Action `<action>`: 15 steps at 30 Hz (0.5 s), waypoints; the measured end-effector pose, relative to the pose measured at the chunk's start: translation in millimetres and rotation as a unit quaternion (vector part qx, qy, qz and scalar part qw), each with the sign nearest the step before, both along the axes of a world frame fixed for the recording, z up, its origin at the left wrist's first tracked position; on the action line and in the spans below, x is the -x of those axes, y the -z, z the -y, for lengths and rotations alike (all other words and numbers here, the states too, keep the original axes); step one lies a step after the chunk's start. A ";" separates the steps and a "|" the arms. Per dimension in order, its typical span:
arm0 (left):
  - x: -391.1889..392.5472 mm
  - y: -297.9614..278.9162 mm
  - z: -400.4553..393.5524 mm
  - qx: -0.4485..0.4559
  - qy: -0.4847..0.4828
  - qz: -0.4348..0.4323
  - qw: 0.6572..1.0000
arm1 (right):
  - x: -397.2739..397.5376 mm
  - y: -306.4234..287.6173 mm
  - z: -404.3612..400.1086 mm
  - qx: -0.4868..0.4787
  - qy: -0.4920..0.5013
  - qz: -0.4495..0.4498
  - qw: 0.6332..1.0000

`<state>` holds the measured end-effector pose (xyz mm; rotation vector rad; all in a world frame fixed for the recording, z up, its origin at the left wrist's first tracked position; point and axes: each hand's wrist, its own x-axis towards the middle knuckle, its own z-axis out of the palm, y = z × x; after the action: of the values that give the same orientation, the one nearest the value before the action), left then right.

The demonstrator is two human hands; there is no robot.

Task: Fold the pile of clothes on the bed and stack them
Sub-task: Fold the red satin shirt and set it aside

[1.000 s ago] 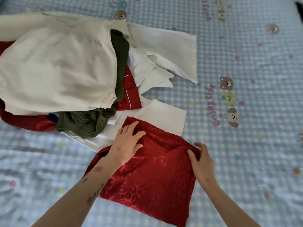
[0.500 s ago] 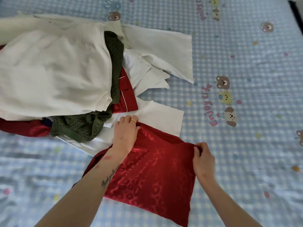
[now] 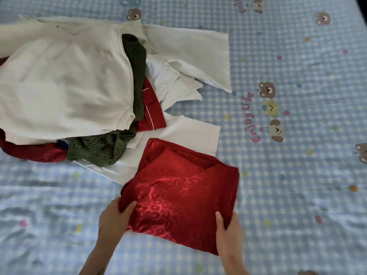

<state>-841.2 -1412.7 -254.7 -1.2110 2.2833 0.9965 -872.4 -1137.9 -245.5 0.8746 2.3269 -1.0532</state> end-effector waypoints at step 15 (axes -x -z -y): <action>-43.3 -26.1 -250.0 -0.197 -0.121 0.015 0.973 | 27.0 -51.7 -253.1 -0.108 -0.112 -0.121 0.980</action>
<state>-797.9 -1162.6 -228.6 -1.3324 1.8221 1.4270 -899.3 -884.8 -193.8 0.5659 2.7079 -0.8641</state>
